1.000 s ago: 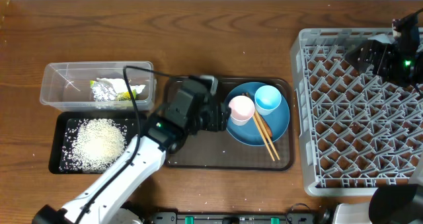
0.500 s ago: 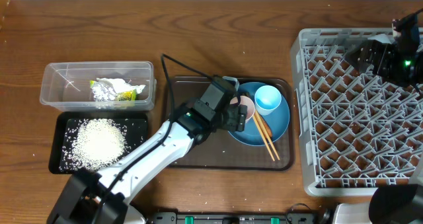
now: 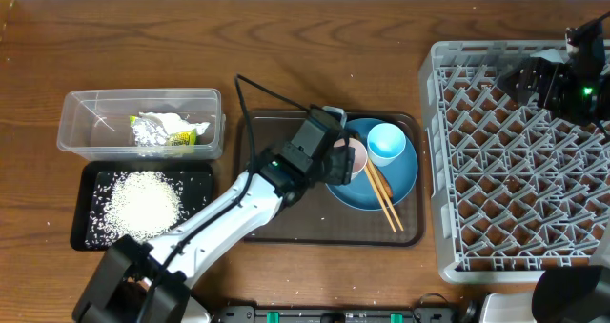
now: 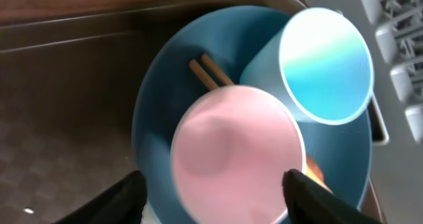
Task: Sort waste into correct bins and load items into the dishwasher rack
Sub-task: 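Lower the left gripper and grasp the rim of the pink cup, then lift the pink cup and hold it out toward the right gripper, then move the right gripper left and grasp the pink cup's base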
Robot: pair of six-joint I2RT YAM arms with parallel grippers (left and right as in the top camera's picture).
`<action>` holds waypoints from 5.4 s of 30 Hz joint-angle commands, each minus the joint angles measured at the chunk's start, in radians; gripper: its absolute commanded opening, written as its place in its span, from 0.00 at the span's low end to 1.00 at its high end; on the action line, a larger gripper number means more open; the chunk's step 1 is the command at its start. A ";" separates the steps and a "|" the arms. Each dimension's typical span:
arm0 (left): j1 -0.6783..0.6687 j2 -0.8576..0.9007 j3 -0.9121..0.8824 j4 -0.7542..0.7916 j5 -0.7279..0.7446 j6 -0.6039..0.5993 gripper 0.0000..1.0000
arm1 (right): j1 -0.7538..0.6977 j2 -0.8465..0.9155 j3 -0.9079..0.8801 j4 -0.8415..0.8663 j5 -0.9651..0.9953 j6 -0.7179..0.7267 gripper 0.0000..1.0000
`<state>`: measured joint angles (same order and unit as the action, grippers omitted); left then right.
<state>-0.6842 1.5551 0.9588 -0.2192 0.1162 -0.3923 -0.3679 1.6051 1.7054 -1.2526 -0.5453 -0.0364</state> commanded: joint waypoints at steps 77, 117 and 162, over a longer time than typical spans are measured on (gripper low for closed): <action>0.003 -0.058 0.010 -0.107 -0.096 0.011 0.06 | 0.008 -0.003 0.000 0.000 -0.004 -0.002 0.99; 0.457 -0.091 0.007 0.042 1.178 0.441 0.06 | 0.008 -0.003 0.000 0.000 -0.004 -0.002 0.99; 0.510 -0.059 0.007 0.020 1.209 0.441 0.06 | 0.520 -0.003 -0.384 0.072 -0.438 -0.172 0.99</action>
<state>-0.1776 1.4925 0.9588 -0.2012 1.2812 0.0311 0.1299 1.6058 1.3636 -1.2026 -0.7929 -0.0723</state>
